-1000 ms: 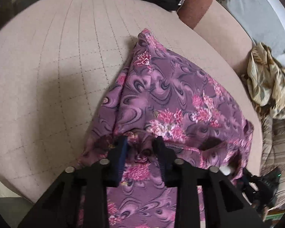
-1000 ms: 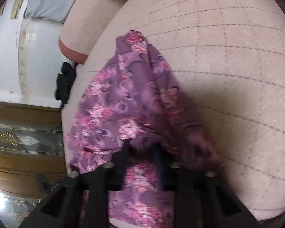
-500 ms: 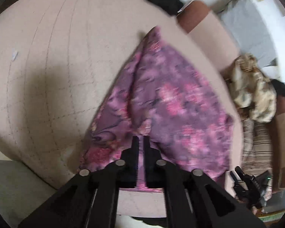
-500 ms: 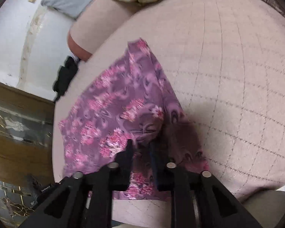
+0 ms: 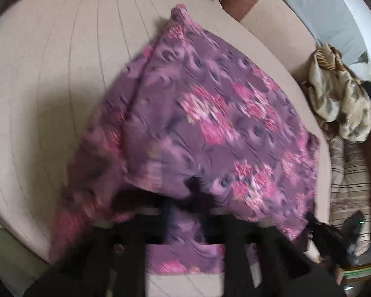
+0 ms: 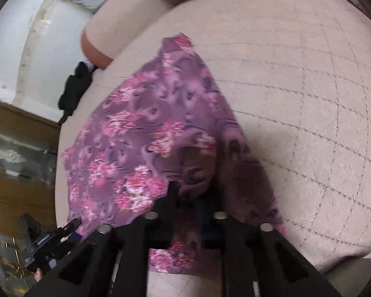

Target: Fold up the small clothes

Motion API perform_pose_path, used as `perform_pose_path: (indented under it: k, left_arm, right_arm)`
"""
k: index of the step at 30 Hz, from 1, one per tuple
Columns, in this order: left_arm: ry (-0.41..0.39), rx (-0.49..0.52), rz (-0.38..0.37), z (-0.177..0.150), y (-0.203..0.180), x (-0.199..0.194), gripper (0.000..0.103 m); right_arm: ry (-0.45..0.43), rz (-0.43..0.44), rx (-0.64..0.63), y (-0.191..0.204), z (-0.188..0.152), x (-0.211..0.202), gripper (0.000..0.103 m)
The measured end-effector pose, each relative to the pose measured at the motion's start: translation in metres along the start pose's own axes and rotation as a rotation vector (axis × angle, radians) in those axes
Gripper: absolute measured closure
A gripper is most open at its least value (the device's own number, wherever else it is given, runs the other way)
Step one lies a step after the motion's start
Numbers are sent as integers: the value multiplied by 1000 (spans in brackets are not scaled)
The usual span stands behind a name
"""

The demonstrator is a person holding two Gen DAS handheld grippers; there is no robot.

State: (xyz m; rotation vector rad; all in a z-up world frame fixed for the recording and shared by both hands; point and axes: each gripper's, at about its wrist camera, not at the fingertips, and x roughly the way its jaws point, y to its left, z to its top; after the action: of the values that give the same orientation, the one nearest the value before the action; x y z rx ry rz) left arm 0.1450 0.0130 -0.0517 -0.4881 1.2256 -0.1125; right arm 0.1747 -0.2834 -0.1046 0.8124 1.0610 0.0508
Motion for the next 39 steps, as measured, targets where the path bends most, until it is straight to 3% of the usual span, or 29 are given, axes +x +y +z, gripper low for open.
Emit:
perform_pose_path:
  k: [3, 5, 7, 9, 10, 13, 15, 18, 20, 21, 23, 25, 28, 32, 36, 39]
  left_arm:
    - [-70, -20, -92, -6, 5, -34, 98]
    - [-119, -19, -109, -13, 10, -55, 98]
    - [-61, -23, -78, -21, 20, -44, 98]
    - [46, -67, -58, -26, 29, -17, 98]
    - [43, -61, -52, -26, 29, -18, 98]
    - [-26, 37, -23, -33, 9, -39, 97]
    - [2, 28, 6, -37, 11, -31, 97]
    - [31, 18, 36, -36, 14, -26, 93]
    - [19, 43, 53, -38, 7, -36, 76]
    - [1, 56, 70, -40, 4, -44, 73]
    - [-44, 85, 79, -43, 2, -64, 69]
    - [-82, 99, 76, -39, 2, -82, 65]
    - [-105, 100, 67, -10, -2, -94, 54]
    - [-130, 91, 74, 56, -15, -80, 44]
    - [-86, 70, 150, 143, -19, -31, 44]
    - [-28, 72, 177, 180, -17, 5, 48]
  right_arm:
    - [-50, 32, -7, 0, -1, -18, 96]
    - [-100, 58, -62, 11, -8, -45, 96]
    - [-120, 16, -104, 17, -16, -54, 96]
    - [-56, -47, -81, 10, -14, -35, 96]
    - [-45, -96, -73, 9, -12, -27, 96]
    - [-90, -118, -93, 16, -9, -35, 96]
    - [-98, -160, -117, 18, -12, -36, 96]
    - [18, -238, -134, 16, -11, -8, 95]
    - [-26, -216, -155, 23, -12, -19, 88]
    - [-51, -186, -155, 25, -12, -27, 84]
    - [-110, -150, -151, 27, -12, -47, 52]
    - [-160, -126, -160, 30, -8, -65, 49]
    - [-197, -78, -198, 41, 9, -85, 43]
    - [-136, 16, -235, 60, 66, -68, 40]
    - [-78, 27, -177, 58, 140, -24, 39]
    - [-43, 3, -141, 51, 177, 19, 42]
